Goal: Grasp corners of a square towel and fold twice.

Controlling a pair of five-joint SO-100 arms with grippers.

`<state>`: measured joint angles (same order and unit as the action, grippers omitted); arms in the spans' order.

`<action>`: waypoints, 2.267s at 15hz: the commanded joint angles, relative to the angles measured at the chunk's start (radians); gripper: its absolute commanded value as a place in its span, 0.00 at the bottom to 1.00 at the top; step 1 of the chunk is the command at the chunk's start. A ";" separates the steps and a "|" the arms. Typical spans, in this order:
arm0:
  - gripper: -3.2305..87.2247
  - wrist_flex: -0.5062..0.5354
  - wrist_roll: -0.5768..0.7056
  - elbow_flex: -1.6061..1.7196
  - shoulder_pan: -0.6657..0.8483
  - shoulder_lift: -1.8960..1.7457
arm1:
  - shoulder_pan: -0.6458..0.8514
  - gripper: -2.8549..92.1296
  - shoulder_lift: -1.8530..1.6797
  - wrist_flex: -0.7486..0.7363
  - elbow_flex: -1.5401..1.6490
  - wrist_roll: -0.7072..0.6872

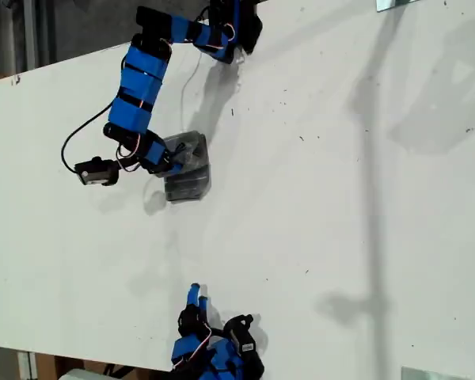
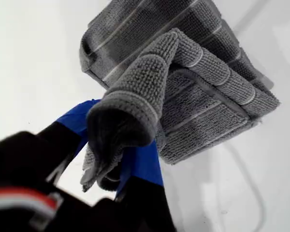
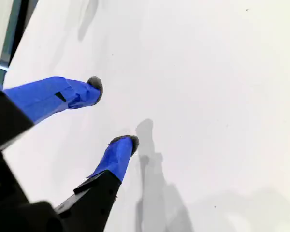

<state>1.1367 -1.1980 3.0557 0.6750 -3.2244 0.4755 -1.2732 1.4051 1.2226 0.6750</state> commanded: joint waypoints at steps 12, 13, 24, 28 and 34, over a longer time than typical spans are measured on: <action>0.26 0.026 -0.009 -0.002 0.017 -0.034 | 0.091 0.38 -0.471 0.015 0.140 -0.009; 0.26 0.038 -0.009 0.003 0.017 -0.060 | 0.110 0.38 -0.653 0.012 0.270 0.025; 0.25 0.135 -0.179 0.049 -0.296 -0.241 | -0.262 0.44 -2.022 -0.196 1.575 0.607; 0.21 0.152 -0.364 0.064 -0.497 -0.241 | -0.356 0.23 -2.020 -0.084 1.672 0.856; 0.13 0.152 0.118 0.067 -0.529 -0.241 | -0.443 0.23 -2.019 0.021 1.661 0.778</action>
<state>1.3023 -1.1413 3.1201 0.1595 -3.4607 0.0383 -3.3011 1.4159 2.9161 1.5984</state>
